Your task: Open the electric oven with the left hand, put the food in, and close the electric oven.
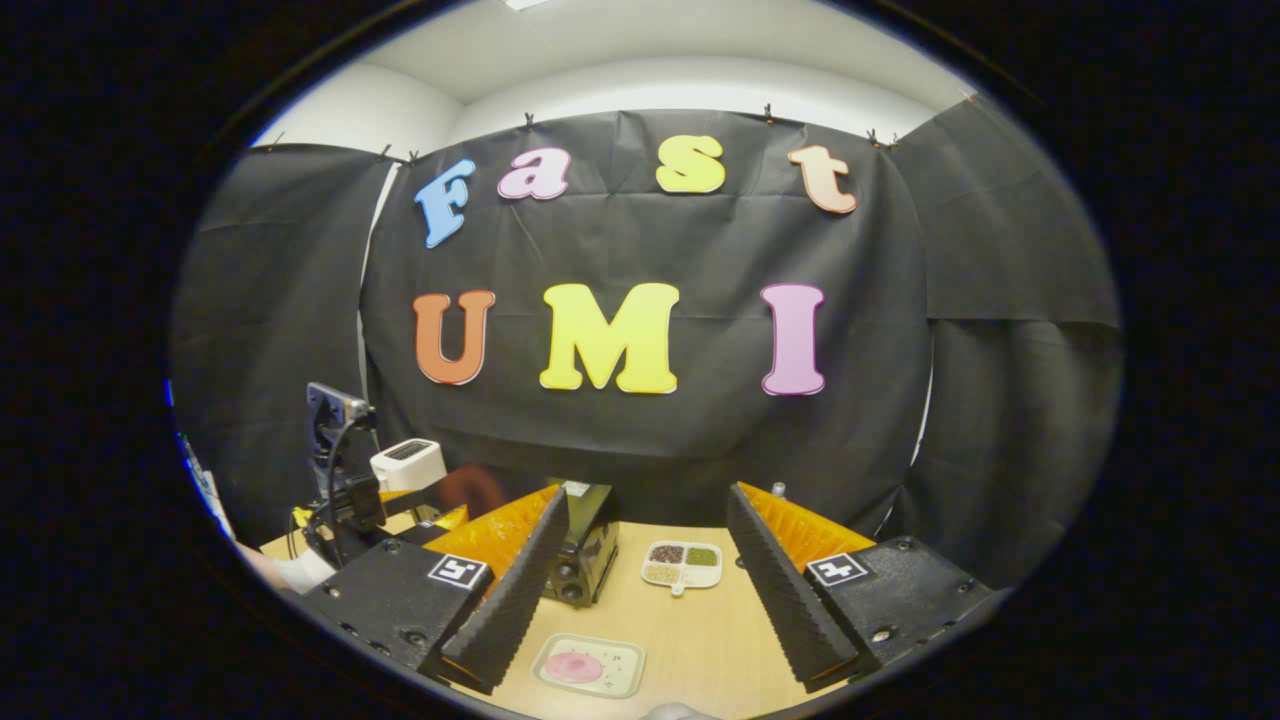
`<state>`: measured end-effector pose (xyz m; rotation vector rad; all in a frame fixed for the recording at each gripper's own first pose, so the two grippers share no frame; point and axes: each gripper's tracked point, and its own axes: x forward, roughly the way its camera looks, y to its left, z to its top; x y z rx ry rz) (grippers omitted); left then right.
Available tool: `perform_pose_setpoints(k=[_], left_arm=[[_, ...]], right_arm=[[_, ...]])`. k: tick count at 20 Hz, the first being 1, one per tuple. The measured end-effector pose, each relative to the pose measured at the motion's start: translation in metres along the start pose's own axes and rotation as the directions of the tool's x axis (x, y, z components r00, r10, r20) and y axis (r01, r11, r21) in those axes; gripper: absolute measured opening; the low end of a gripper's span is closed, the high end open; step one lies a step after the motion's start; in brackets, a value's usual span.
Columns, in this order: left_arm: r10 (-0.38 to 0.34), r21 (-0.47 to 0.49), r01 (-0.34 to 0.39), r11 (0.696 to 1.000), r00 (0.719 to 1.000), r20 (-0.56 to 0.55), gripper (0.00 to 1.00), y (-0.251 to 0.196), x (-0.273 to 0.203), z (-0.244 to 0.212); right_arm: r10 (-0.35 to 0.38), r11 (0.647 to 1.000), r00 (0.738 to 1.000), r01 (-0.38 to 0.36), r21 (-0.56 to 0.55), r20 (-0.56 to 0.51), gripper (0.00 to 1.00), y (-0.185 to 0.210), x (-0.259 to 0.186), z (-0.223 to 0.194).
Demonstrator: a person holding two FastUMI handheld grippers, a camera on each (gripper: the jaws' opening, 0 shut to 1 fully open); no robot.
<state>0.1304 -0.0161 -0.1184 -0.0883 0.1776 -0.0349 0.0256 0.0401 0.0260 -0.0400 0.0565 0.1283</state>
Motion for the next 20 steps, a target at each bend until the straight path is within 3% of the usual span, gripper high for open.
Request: perform_pose_setpoints(k=[6, 10, 15, 20], left_arm=[[-0.001, 0.006, 0.001, 1.0, 0.997, -0.077, 0.97, 0.007, 0.035, -0.033], [0.015, 0.029, -0.012, 1.0, 0.993, -0.119, 0.98, 0.011, 0.036, -0.047], [-0.015, 0.036, 0.02, 0.999, 0.991, -0.132, 0.98, 0.01, 0.004, -0.056], [-0.044, 0.011, 0.047, 0.999, 0.978, -0.203, 0.98, 0.01, -0.05, -0.107]], right_arm=[[-0.051, 0.998, 0.998, 0.051, -0.024, -0.02, 1.0, -0.011, -0.01, -0.003], [-0.061, 0.998, 0.998, 0.06, -0.016, -0.036, 0.96, -0.012, -0.015, -0.009], [-0.069, 0.998, 0.997, 0.069, -0.003, -0.042, 0.96, -0.013, -0.023, -0.015], [-0.077, 0.997, 0.996, 0.078, 0.012, -0.051, 0.96, -0.014, -0.028, -0.027]])
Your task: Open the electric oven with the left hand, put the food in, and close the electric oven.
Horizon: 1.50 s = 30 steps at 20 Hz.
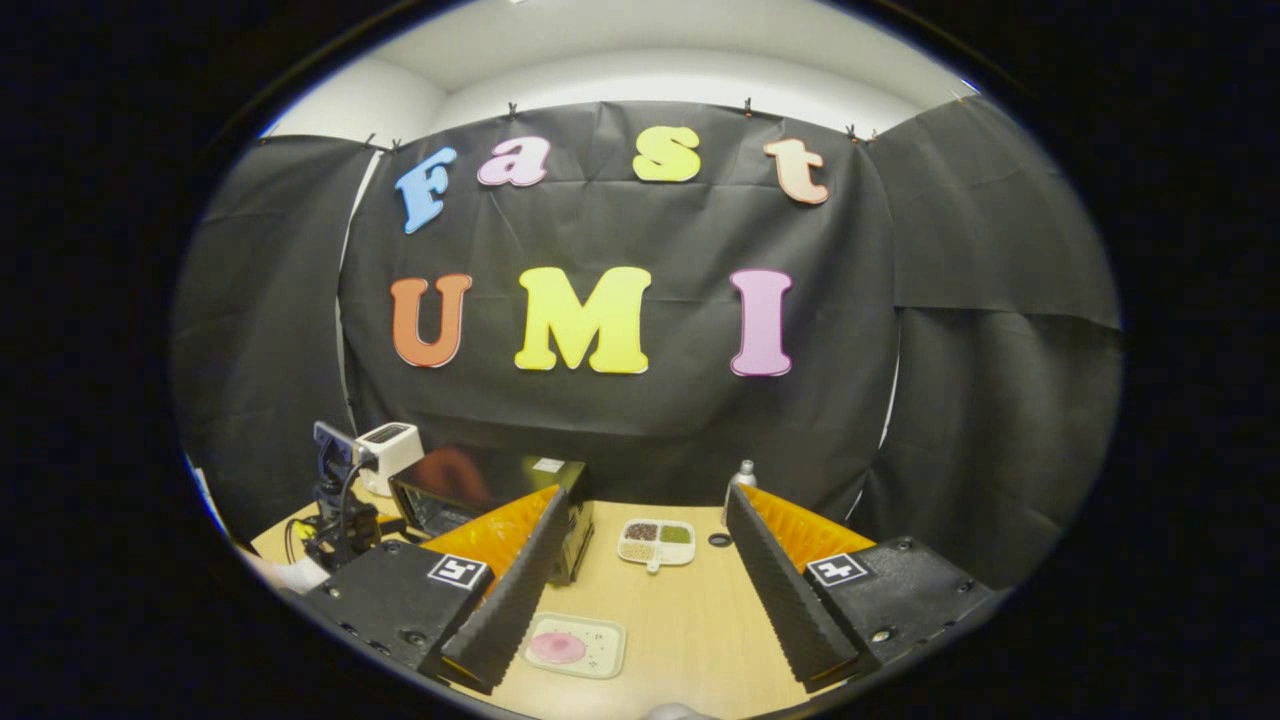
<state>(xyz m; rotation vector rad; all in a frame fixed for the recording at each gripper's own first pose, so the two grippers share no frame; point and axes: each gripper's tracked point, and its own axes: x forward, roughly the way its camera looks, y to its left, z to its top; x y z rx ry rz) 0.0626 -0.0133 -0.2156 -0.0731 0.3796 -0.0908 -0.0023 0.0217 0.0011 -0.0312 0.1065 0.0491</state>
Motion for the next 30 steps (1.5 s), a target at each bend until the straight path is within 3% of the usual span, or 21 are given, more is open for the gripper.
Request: perform_pose_setpoints(k=[6, 8, 14, 15, 21, 25, 30], left_arm=[[-0.009, 0.002, 0.009, 1.0, 0.995, -0.095, 0.96, -0.001, -0.018, -0.066], [-0.008, -0.001, 0.008, 1.0, 0.991, -0.13, 0.97, -0.003, -0.02, -0.082], [-0.012, -0.002, 0.012, 1.0, 0.97, -0.243, 0.97, -0.003, -0.017, -0.125], [-0.013, -0.021, 0.008, 1.0, 0.968, -0.251, 0.97, -0.001, -0.015, -0.128], [-0.02, -0.071, 0.005, 0.997, 0.98, -0.199, 0.97, -0.004, -0.026, -0.115], [-0.002, -0.074, -0.007, 0.997, 0.993, -0.122, 0.97, 0.0, -0.059, -0.081], [0.046, -0.043, -0.046, 0.998, 0.999, 0.003, 0.96, 0.006, -0.114, -0.009]], right_arm=[[-0.017, 1.0, 0.998, 0.017, -0.01, -0.054, 1.0, -0.003, -0.005, -0.029], [-0.032, 0.999, 0.997, 0.031, -0.015, -0.076, 0.96, -0.007, -0.007, -0.04], [-0.068, 0.997, 0.987, 0.064, -0.031, -0.148, 1.0, -0.016, -0.013, -0.076], [-0.069, 0.998, 0.985, 0.065, -0.027, -0.157, 0.96, -0.017, -0.013, -0.081], [-0.026, 1.0, 0.97, 0.023, -0.015, -0.241, 1.0, -0.02, 0.0, -0.121], [0.067, 0.998, 0.931, -0.058, 0.037, -0.358, 0.97, -0.008, 0.03, -0.173], [0.178, 0.98, 0.832, -0.1, 0.174, -0.526, 0.95, 0.006, 0.074, -0.253]])
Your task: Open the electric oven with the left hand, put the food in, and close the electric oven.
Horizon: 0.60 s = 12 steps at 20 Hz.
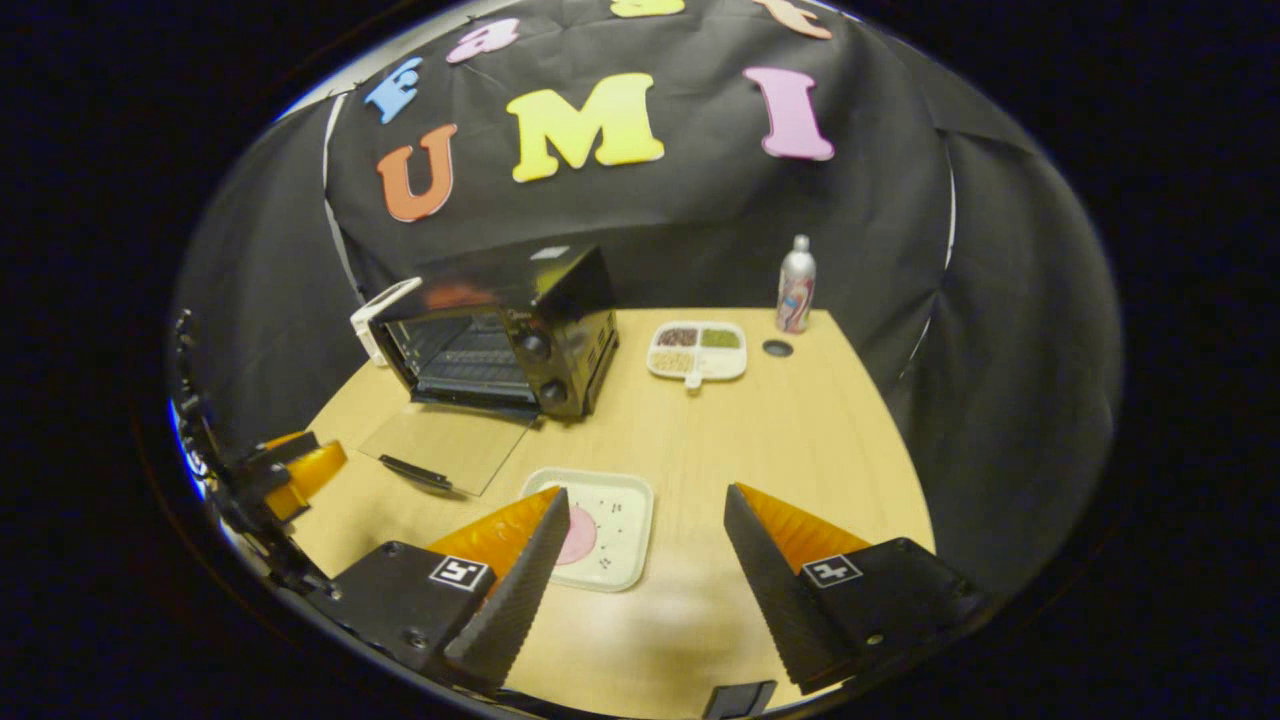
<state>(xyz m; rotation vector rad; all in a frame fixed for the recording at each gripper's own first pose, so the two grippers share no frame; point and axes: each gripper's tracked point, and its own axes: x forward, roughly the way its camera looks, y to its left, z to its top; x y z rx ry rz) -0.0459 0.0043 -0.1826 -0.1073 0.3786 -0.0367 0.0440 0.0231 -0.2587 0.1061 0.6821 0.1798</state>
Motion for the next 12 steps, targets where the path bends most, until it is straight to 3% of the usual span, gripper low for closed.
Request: perform_pose_setpoints(k=[1, 5, 7, 12], left_arm=[[0.017, 0.008, -0.017, 1.0, 1.0, 0.022, 0.96, 0.001, -0.011, 0.014], [0.068, 0.008, -0.069, 0.998, 0.996, 0.062, 0.96, -0.007, -0.049, 0.047], [0.091, -0.008, -0.091, 0.996, 0.993, 0.071, 0.96, -0.012, -0.062, 0.06], [0.177, -0.052, -0.173, 0.984, 0.981, 0.08, 0.97, -0.017, -0.081, 0.074]], right_arm=[[0.013, 1.0, 0.999, -0.013, 0.019, -0.041, 0.87, -0.001, 0.013, -0.007], [0.065, 0.996, 0.979, -0.052, 0.075, -0.192, 0.74, -0.007, 0.059, -0.043], [0.088, 0.992, 0.96, -0.061, 0.109, -0.266, 0.62, -0.01, 0.081, -0.055], [0.132, 0.987, 0.903, -0.081, 0.141, -0.409, 0.46, -0.004, 0.111, -0.077]])
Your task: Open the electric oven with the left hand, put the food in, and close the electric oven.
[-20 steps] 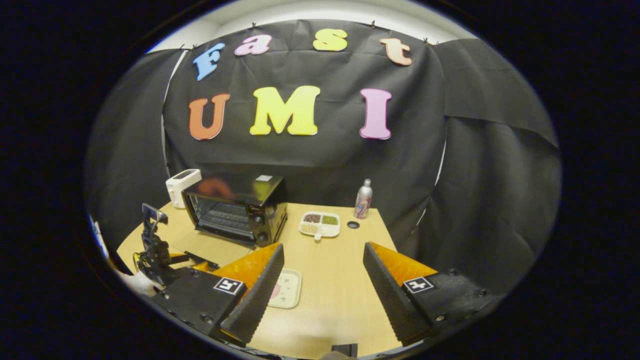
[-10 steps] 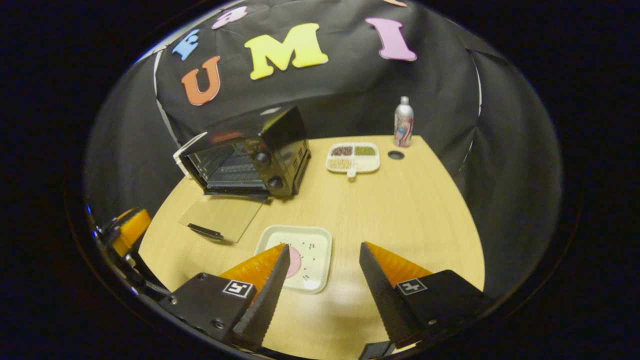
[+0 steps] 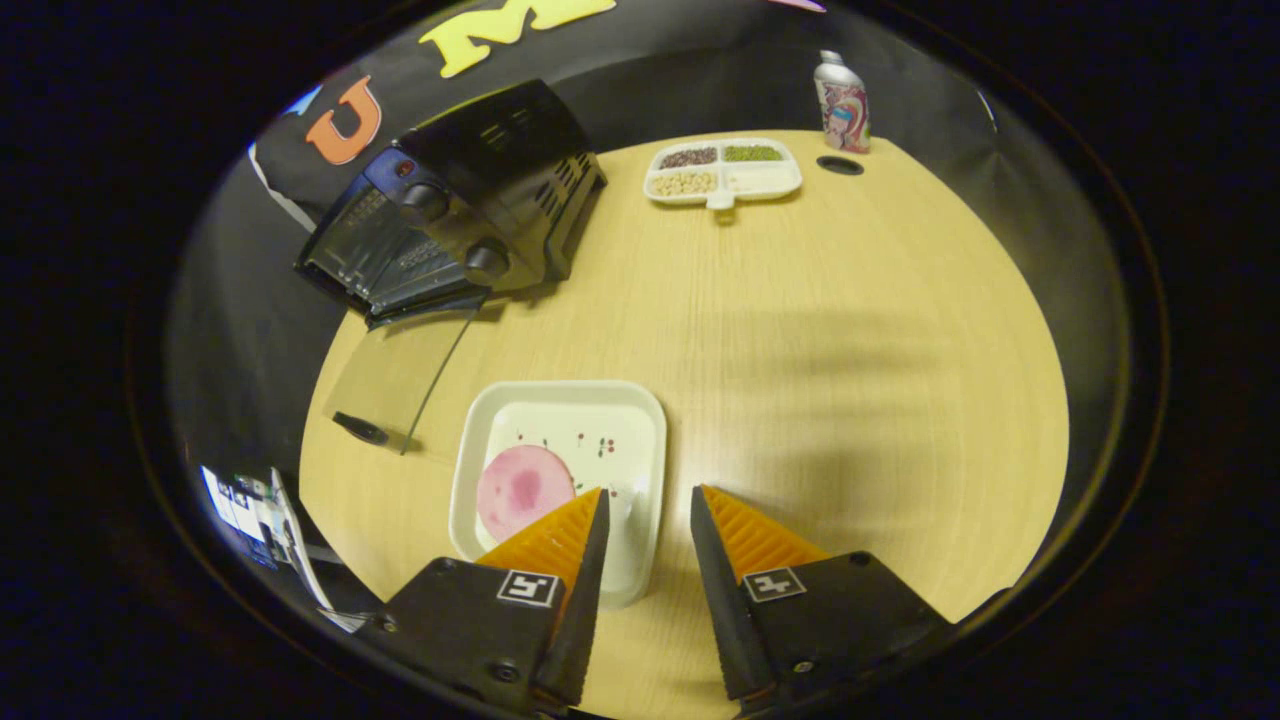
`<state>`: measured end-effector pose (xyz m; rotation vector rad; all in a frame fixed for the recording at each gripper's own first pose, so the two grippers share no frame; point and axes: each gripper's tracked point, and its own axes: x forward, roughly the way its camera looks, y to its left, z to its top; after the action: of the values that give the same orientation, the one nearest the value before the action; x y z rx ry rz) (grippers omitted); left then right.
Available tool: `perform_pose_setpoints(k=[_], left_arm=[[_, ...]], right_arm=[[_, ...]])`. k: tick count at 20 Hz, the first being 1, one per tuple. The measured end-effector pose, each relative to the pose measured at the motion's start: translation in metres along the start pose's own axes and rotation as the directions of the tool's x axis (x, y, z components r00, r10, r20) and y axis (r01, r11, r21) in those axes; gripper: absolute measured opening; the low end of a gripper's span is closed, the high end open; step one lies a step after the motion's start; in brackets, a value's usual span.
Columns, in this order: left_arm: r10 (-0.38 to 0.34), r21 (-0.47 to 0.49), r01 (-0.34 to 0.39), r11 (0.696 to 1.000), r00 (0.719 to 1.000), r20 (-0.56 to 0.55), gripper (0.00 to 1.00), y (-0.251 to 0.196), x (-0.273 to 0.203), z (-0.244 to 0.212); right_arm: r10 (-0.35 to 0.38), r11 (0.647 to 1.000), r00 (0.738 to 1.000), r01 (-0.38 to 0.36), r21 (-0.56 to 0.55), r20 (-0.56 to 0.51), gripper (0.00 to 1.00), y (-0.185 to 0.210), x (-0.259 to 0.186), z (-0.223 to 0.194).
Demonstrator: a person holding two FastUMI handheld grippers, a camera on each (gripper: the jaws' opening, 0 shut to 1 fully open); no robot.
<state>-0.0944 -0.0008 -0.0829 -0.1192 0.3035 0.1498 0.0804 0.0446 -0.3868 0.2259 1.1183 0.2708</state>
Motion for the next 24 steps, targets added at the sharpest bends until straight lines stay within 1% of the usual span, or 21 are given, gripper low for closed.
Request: perform_pose_setpoints(k=[1, 2, 3, 4, 5, 6, 7, 8, 10, 11, 12, 14, 16, 17, 18, 20, 22, 24], left_arm=[[0.01, -0.003, -0.01, 1.0, 1.0, 0.004, 0.97, 0.0, -0.003, 0.002], [0.025, -0.001, -0.025, 1.0, 1.0, 0.005, 0.97, 0.002, -0.006, 0.003], [0.032, 0.001, -0.032, 0.999, 0.999, 0.005, 0.96, 0.004, -0.008, 0.002], [0.042, 0.001, -0.042, 0.999, 0.999, 0.004, 0.96, 0.006, -0.012, 0.0], [0.052, 0.001, -0.052, 0.999, 0.999, 0.003, 0.96, 0.009, -0.014, -0.001], [0.062, -0.003, -0.062, 0.998, 0.998, 0.002, 0.96, 0.012, -0.016, -0.004], [0.069, -0.014, -0.069, 0.998, 0.998, 0.005, 0.96, 0.016, -0.016, -0.005], [0.074, -0.026, -0.073, 0.997, 0.997, 0.005, 0.96, 0.019, -0.016, -0.005], [0.069, -0.057, -0.069, 0.996, 0.997, 0.015, 0.96, 0.025, -0.015, -0.009], [0.058, -0.066, -0.056, 0.996, 0.998, 0.03, 0.96, 0.026, -0.014, -0.007], [0.048, -0.071, -0.044, 0.996, 0.998, 0.045, 0.96, 0.029, -0.012, -0.007], [0.023, -0.072, -0.018, 0.997, 0.998, 0.066, 0.96, 0.034, -0.007, -0.008], [-0.003, -0.064, 0.009, 0.998, 0.996, 0.087, 0.97, 0.038, -0.004, -0.008], [-0.014, -0.066, 0.019, 0.998, 0.997, 0.078, 0.96, 0.041, -0.003, -0.01], [-0.029, -0.068, 0.034, 0.997, 0.997, 0.072, 0.96, 0.041, -0.003, -0.011], [-0.054, -0.057, 0.059, 0.997, 0.995, 0.08, 0.96, 0.043, -0.002, -0.004], [-0.085, -0.035, 0.089, 0.995, 0.992, 0.092, 0.96, 0.044, -0.003, 0.003], [-0.115, -0.017, 0.117, 0.993, 0.989, 0.091, 0.96, 0.044, -0.004, 0.005]], right_arm=[[0.002, 1.0, 1.0, -0.002, 0.004, -0.029, 0.4, 0.002, 0.004, -0.002], [-0.012, 1.0, 0.999, 0.012, 0.005, -0.033, 0.37, 0.002, 0.004, -0.001], [-0.038, 0.999, 0.997, 0.038, -0.005, -0.072, 0.34, -0.002, 0.006, -0.001], [-0.069, 0.998, 0.995, 0.067, -0.017, -0.077, 0.31, -0.004, 0.011, -0.003], [-0.093, 0.996, 0.991, 0.092, -0.018, -0.099, 0.17, -0.006, 0.001, 0.0], [-0.111, 0.994, 0.987, 0.11, -0.022, -0.117, 0.14, -0.007, 0.008, -0.001], [-0.124, 0.992, 0.984, 0.122, -0.02, -0.125, 0.05, -0.008, 0.009, 0.0], [-0.131, 0.991, 0.982, 0.131, -0.01, -0.138, 0.08, -0.008, 0.007, 0.0], [-0.135, 0.991, 0.977, 0.137, -0.005, -0.162, 0.07, -0.008, 0.007, 0.001], [-0.133, 0.991, 0.976, 0.134, -0.006, -0.172, 0.02, -0.008, 0.007, 0.001], [-0.127, 0.992, 0.976, 0.128, -0.002, -0.18, 0.04, -0.008, 0.007, 0.001], [-0.088, 0.995, 0.978, 0.093, 0.019, -0.189, 0.04, -0.007, 0.007, 0.002], [0.002, 0.996, 0.986, 0.014, 0.091, -0.17, 0.04, -0.006, 0.005, 0.002], [0.039, 0.991, 0.989, -0.019, 0.131, -0.146, 0.04, -0.005, 0.007, 0.004], [0.075, 0.986, 0.99, -0.056, 0.157, -0.117, 0.01, -0.004, 0.003, 0.004], [0.136, 0.972, 0.989, -0.123, 0.198, -0.054, 0.01, 0.0, -0.004, 0.005], [0.167, 0.958, 0.986, -0.164, 0.234, 0.006, 0.01, 0.002, -0.017, 0.004], [0.173, 0.939, 0.983, -0.183, 0.29, 0.062, 0.01, 0.003, -0.033, 0.0]])
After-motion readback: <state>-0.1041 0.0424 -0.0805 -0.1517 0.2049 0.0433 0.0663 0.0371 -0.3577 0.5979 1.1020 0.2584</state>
